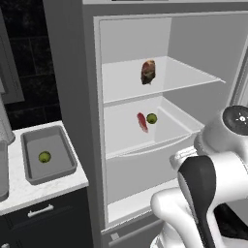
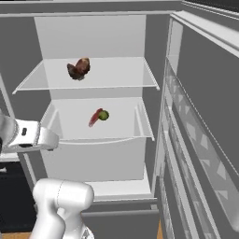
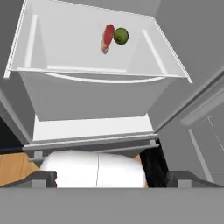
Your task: Place one lime and one steak in each tupperware on the nearby counter, to pack two identical lunches.
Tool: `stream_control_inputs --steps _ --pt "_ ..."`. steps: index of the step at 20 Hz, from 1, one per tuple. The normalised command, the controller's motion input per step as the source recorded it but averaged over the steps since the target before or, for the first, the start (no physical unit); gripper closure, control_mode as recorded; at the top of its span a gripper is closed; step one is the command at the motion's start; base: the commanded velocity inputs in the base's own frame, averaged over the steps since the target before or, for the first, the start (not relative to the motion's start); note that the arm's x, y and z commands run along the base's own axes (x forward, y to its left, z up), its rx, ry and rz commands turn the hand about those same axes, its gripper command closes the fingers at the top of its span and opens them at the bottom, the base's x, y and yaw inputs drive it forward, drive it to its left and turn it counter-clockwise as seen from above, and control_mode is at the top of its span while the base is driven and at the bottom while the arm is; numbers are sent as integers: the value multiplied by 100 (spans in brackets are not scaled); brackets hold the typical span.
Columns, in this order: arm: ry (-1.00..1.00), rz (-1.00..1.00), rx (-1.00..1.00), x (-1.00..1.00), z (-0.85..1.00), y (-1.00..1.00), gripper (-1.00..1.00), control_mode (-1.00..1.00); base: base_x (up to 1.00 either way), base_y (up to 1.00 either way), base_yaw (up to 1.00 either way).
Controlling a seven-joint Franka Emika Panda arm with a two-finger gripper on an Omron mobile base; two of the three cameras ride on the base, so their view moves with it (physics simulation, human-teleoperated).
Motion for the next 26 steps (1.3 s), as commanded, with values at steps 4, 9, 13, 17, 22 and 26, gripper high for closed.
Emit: stream_control_inputs --steps 4,9,13,17,22,26 --pt "-16 2 1 100 43 -42 -100 -100 0 0 0" --pt "-3 0 11 100 -8 -37 -100 -100 0 0 0" --pt "-1 0 15 100 -62 -14 -100 -100 0 0 0" --pt "-6 0 11 83 -43 0 -100 -100 0 0 0" --pt "-3 0 7 67 -20 0 -100 -100 0 0 0" --pt "0 1 7 60 -16 1 -100 -100 0 0 0"
